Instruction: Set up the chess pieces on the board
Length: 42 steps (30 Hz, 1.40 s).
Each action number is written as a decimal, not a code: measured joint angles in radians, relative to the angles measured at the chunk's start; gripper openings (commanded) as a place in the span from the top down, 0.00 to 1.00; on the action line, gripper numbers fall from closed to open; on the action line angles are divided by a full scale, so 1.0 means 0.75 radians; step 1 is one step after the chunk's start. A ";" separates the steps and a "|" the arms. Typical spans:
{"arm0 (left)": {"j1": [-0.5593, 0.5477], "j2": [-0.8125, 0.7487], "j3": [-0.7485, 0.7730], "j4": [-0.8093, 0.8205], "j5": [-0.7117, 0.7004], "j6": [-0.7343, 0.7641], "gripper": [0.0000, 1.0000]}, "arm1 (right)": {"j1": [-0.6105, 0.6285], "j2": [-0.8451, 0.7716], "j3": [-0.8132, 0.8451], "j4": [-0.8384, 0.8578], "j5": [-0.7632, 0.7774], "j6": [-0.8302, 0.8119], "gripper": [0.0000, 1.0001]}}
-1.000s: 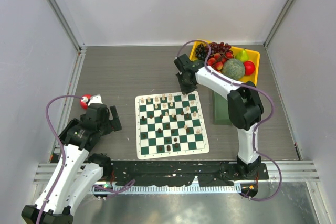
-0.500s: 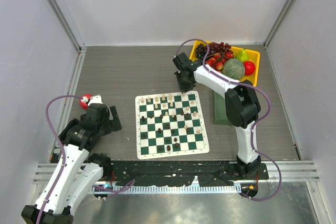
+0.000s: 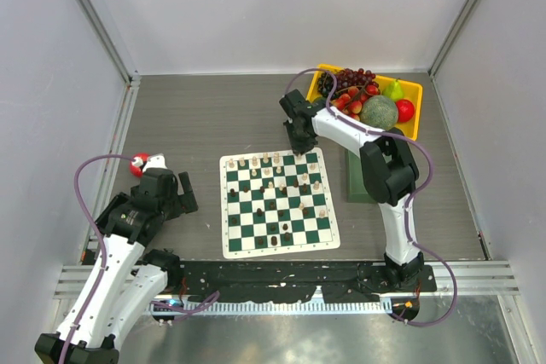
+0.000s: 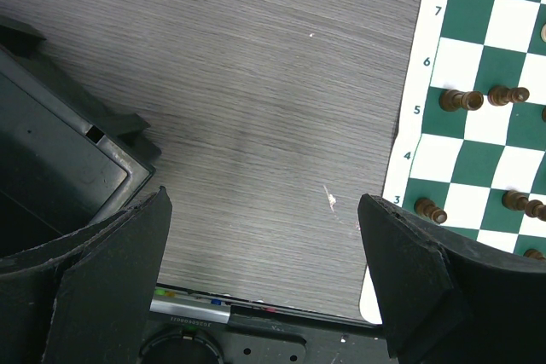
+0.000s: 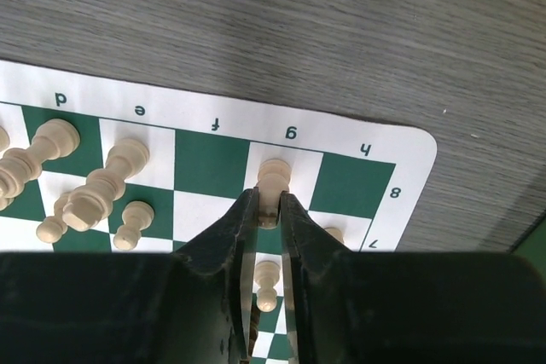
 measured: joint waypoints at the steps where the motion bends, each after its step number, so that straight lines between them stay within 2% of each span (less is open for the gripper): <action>1: 0.000 0.000 0.000 0.000 0.000 0.000 0.01 | 0.000 0.000 0.000 -0.001 -0.001 -0.001 0.74; 4: 0.000 0.000 0.000 0.000 0.000 0.000 0.01 | 0.000 0.000 0.000 -0.002 -0.004 -0.004 0.64; 15: 0.000 0.000 0.000 0.000 0.000 0.001 0.01 | 0.000 -0.058 -0.010 -0.036 0.004 -0.014 0.53; 18: 0.000 0.000 0.000 0.000 0.001 0.001 0.01 | 0.000 -0.235 -0.126 -0.024 0.027 -0.009 0.53; 22: 0.000 -0.001 0.000 0.001 0.001 0.001 0.01 | 0.000 -0.611 -0.408 0.004 0.037 0.038 0.50; 27: 0.000 -0.012 0.000 0.001 0.002 0.001 0.01 | 0.026 -0.868 -0.665 -0.013 0.047 0.119 0.48; 34: 0.000 -0.015 0.000 0.001 0.005 0.001 0.01 | 0.149 -0.890 -0.860 -0.041 0.021 0.235 0.48; 42: 0.000 -0.021 -0.001 0.001 0.006 0.002 0.01 | 0.225 -0.875 -0.911 -0.022 -0.005 0.315 0.52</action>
